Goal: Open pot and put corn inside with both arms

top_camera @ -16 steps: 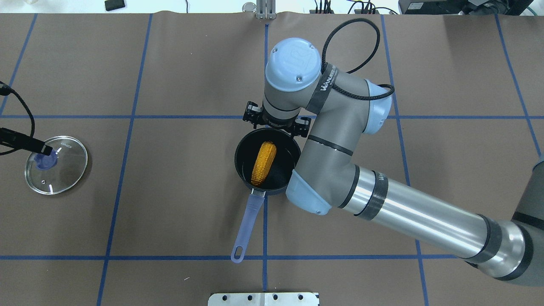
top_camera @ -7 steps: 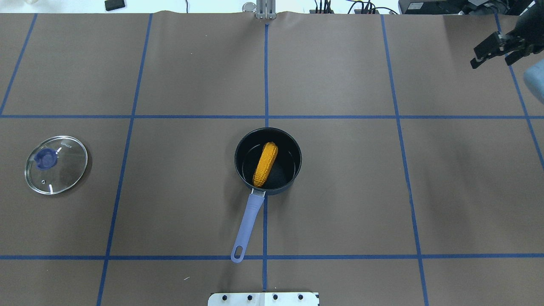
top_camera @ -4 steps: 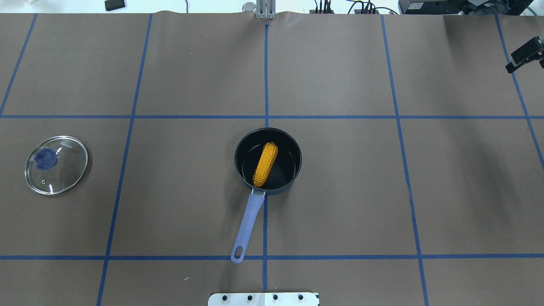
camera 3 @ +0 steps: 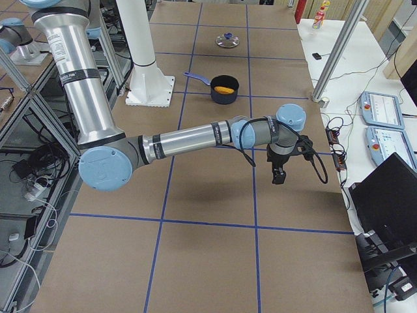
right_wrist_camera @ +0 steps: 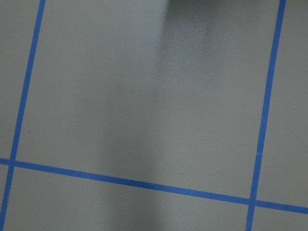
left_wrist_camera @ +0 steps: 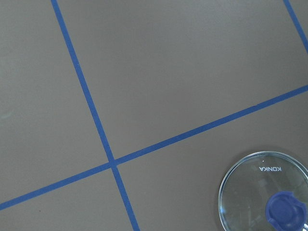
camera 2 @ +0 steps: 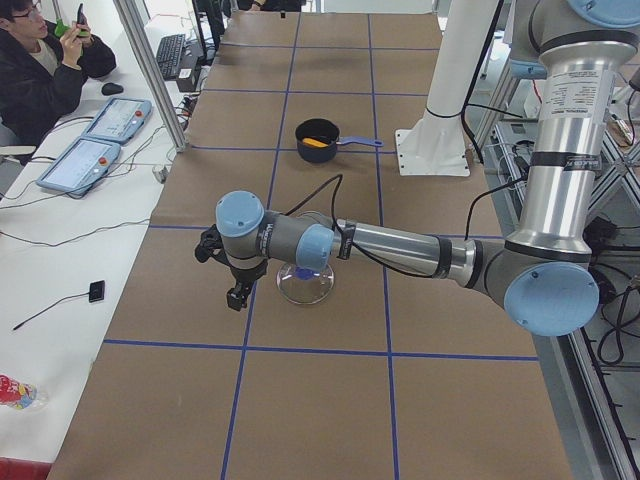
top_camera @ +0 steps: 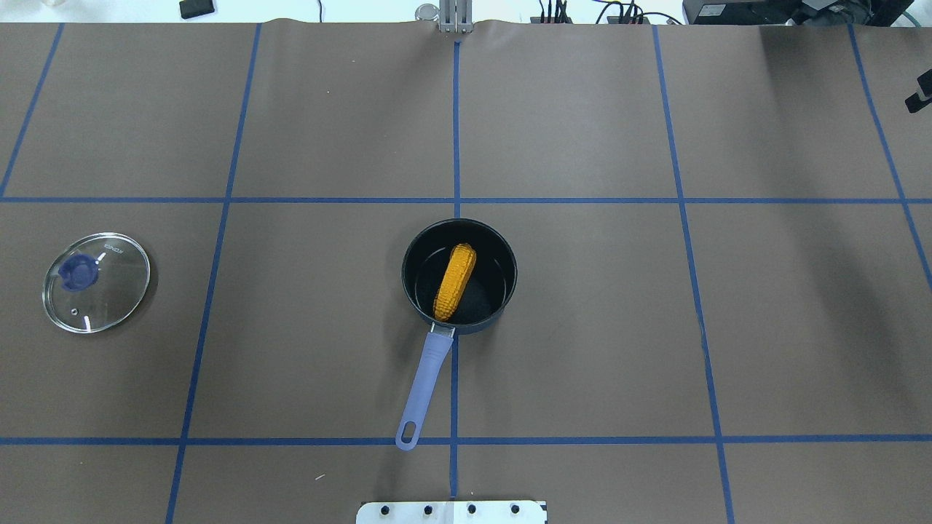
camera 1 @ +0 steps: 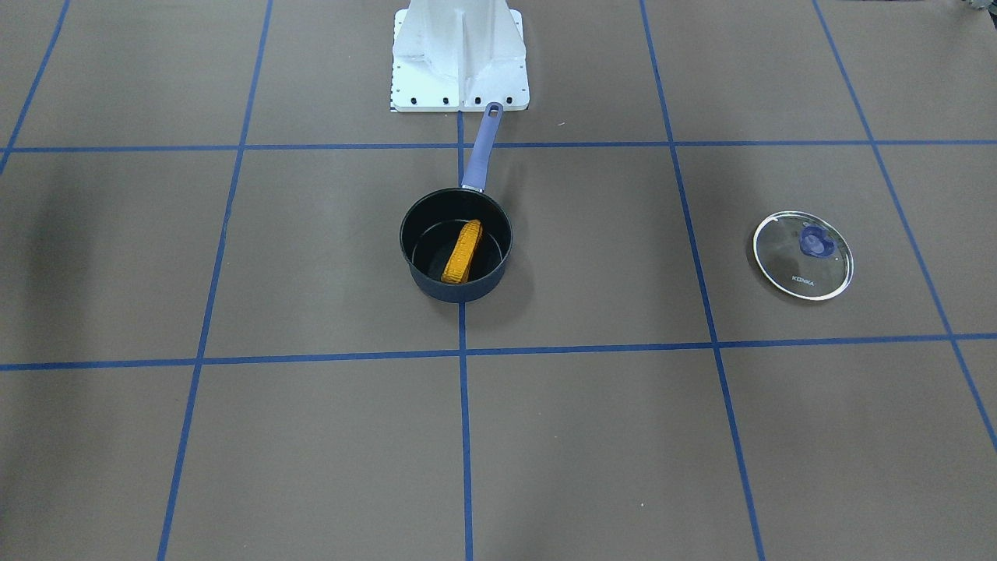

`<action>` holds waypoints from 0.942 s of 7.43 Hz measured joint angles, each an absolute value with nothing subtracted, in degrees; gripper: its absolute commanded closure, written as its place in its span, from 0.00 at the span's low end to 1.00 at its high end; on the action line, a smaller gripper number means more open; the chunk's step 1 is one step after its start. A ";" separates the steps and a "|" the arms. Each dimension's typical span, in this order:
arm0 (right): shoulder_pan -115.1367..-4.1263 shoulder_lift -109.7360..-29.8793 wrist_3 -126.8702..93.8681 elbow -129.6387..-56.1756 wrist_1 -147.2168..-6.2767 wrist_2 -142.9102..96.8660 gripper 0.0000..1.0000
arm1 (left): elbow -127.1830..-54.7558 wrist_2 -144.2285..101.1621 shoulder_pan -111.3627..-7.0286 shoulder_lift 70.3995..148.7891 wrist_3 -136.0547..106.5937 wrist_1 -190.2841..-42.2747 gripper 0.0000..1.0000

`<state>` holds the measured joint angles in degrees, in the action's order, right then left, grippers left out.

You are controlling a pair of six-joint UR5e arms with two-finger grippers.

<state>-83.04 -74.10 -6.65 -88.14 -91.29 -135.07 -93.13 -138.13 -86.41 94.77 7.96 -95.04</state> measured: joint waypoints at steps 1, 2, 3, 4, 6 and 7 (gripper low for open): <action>-83.48 -74.66 -6.85 -88.83 -91.28 -135.03 0.00 | -92.70 -138.22 -86.58 94.51 8.02 -95.12 0.02; -83.79 -75.12 -7.16 -90.29 -91.48 -135.15 0.00 | -92.56 -138.29 -86.70 94.02 8.13 -95.30 0.02; -84.01 -75.68 -7.37 -91.82 -91.74 -135.47 0.00 | -92.59 -138.32 -86.77 93.66 8.20 -95.37 0.02; -84.15 -76.01 -7.49 -92.66 -91.82 -135.80 0.00 | -92.64 -138.33 -86.80 93.47 8.24 -95.39 0.02; -84.26 -76.26 -7.09 -92.75 -91.36 -135.74 0.00 | -92.57 -138.34 -86.89 93.38 8.28 -95.37 0.02; -84.28 -76.27 -6.78 -91.96 -91.22 -135.35 0.00 | -92.31 -138.32 -86.94 93.38 8.32 -95.39 0.02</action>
<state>-84.28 -76.27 -6.78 -91.96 -91.22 -135.35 -92.31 -138.32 -86.94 93.38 8.32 -95.39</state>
